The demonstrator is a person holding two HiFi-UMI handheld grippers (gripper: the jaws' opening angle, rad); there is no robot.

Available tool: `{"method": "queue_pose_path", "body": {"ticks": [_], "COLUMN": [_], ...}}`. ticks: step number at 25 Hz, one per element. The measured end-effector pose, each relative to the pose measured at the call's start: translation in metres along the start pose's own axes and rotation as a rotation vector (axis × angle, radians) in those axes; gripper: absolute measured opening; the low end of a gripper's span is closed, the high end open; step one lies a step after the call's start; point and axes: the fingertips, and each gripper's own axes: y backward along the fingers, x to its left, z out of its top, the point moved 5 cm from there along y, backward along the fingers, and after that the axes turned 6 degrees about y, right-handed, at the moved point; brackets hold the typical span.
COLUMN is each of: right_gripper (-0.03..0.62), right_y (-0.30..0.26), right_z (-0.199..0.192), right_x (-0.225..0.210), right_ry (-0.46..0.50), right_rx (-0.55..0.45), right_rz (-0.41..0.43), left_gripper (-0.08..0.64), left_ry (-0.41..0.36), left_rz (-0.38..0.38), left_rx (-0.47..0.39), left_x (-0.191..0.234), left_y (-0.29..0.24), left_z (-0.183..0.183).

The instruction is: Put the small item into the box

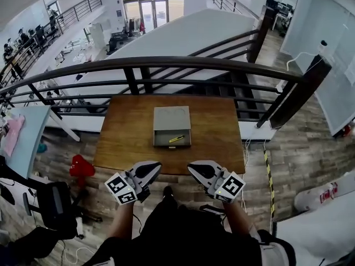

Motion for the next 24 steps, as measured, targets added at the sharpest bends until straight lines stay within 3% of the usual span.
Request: {"method": "queue_pose_path", "body": {"ticks": [5, 10, 17, 24], "right_gripper": [0.009, 0.009, 0.011, 0.011], "right_y": [0.003, 0.008, -0.004, -0.013], "right_z": [-0.007, -0.003, -0.005, -0.013], "right_x": [0.011, 0.005, 0.015, -0.024], "right_ry": [-0.027, -0.042, 0.016, -0.021], "right_rx": [0.014, 0.007, 0.031, 0.087], "right_rz": [0.033, 0.052, 0.077, 0.088], "left_gripper": [0.015, 0.015, 0.017, 0.017], "left_ry": [0.015, 0.0, 0.006, 0.038], "left_rz": [0.03, 0.03, 0.007, 0.016], "left_rx": [0.01, 0.005, -0.022, -0.001], "left_x": [-0.008, -0.012, -0.021, 0.011], "left_y": [0.005, -0.006, 0.005, -0.011], "left_z": [-0.017, -0.01, -0.016, -0.005]}}
